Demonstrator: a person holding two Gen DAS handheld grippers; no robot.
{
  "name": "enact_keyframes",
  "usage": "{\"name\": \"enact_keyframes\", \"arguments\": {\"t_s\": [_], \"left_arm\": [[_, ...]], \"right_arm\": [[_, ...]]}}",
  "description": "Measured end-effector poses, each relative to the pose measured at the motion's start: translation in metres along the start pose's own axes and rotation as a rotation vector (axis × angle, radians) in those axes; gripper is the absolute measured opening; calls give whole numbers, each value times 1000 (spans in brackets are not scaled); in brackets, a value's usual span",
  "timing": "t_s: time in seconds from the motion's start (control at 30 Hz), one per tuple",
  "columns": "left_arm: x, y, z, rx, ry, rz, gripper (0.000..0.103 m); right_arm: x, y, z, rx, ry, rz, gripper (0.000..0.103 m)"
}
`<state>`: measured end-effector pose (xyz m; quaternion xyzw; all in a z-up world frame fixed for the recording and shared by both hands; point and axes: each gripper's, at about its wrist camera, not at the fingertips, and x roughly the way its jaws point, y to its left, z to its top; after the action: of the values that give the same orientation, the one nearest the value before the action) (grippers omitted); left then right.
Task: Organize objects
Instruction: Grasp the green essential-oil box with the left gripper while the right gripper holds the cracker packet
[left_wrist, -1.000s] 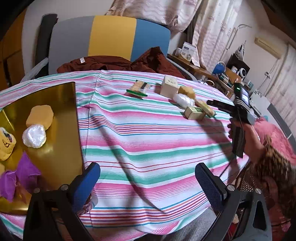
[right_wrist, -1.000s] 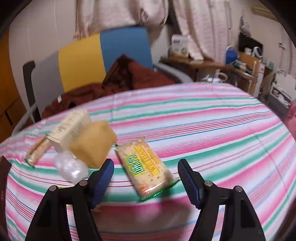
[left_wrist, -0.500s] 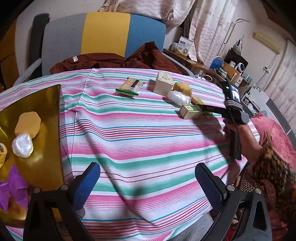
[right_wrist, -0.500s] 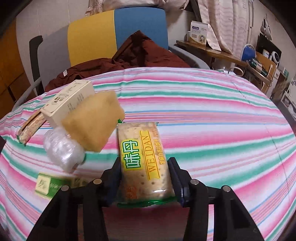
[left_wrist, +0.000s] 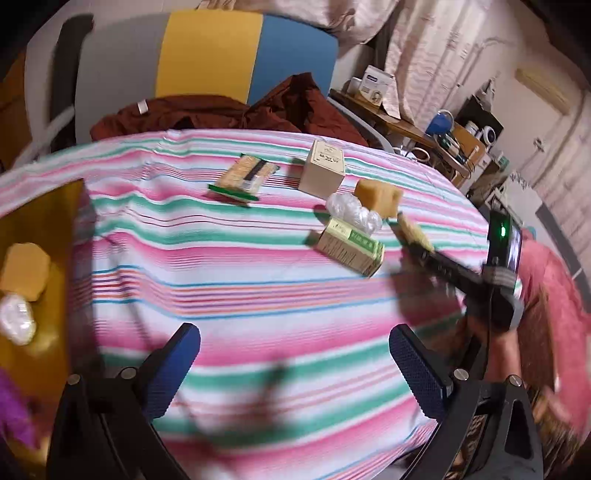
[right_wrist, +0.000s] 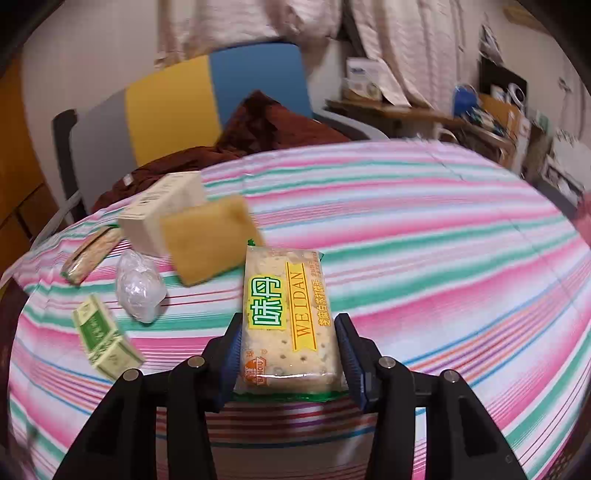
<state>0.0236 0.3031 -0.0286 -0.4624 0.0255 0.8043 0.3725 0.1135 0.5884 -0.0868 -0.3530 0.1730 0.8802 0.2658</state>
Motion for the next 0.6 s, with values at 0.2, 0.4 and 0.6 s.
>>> {"name": "enact_keyframes", "arguments": {"t_s": [0.2,0.4,0.6], "left_arm": [[55,-36,36,-55,65,-19,103],[108,-62,64,-64,116,25,103],[137,-67,72,-34,136,73,103]], "right_arm": [[2,10,-1,-45,-13,-48,48],[3,13,-2,-56,-25,-77,48],[4,14,-2,-54,-31,-80,49]]}}
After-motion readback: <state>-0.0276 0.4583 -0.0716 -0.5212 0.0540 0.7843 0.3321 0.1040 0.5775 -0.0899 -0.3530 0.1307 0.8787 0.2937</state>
